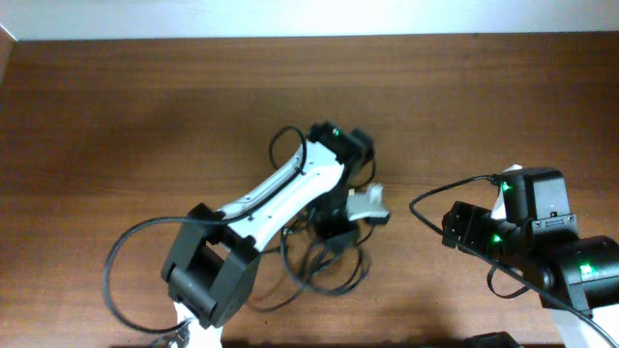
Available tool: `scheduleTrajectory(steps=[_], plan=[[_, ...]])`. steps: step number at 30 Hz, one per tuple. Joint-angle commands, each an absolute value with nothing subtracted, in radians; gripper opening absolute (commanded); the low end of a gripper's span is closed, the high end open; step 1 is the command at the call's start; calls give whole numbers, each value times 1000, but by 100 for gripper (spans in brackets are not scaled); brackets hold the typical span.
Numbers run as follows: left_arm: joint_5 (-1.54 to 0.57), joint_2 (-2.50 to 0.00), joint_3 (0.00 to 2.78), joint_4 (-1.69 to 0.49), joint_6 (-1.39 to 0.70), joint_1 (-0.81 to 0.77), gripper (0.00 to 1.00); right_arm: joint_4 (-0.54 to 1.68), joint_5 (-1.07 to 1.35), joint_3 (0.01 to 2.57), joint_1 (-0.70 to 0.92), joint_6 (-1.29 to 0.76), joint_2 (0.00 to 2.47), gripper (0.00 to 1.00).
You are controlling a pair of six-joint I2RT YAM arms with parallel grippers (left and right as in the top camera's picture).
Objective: Untangle cables
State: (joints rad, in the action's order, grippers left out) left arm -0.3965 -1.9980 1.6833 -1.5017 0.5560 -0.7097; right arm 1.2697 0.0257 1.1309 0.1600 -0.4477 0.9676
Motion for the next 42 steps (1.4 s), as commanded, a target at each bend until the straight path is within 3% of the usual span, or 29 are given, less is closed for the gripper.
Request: scheduleTrajectory(steps=[1, 7, 10, 13, 15, 19, 23, 27, 30, 42], plan=[[-453, -1946, 1916, -1472, 477, -710, 0, 1267, 101, 1137, 156, -373, 962, 88], [-762, -1946, 2203, -1421, 449, -711, 0, 1186, 258, 1137, 156, -266, 962, 88], [-898, -1940, 2283, -1419, 449, -710, 0, 1095, 223, 1137, 156, -270, 980, 88], [-866, -1868, 2330, -1430, 449, -705, 0, 1075, 71, 1137, 156, -332, 1045, 87], [-732, -1797, 2330, -1449, 431, -667, 0, 1074, 56, 1137, 156, -334, 1062, 88], [-718, -1585, 2330, -1452, 430, -439, 0, 1085, -25, 1137, 155, -334, 1062, 88], [-710, -1525, 2330, -1477, 412, -276, 0, 1093, -38, 1137, 155, -339, 1062, 88], [-714, -1525, 2330, -1506, 412, -264, 0, 1092, 39, 1137, 156, -340, 1062, 88], [-721, -1525, 2329, -1547, 412, -268, 0, 1026, 297, 1138, 156, -226, 1053, 84], [-602, -1525, 2330, -1507, 348, -268, 0, 1027, 315, 1138, 156, -224, 915, 84]])
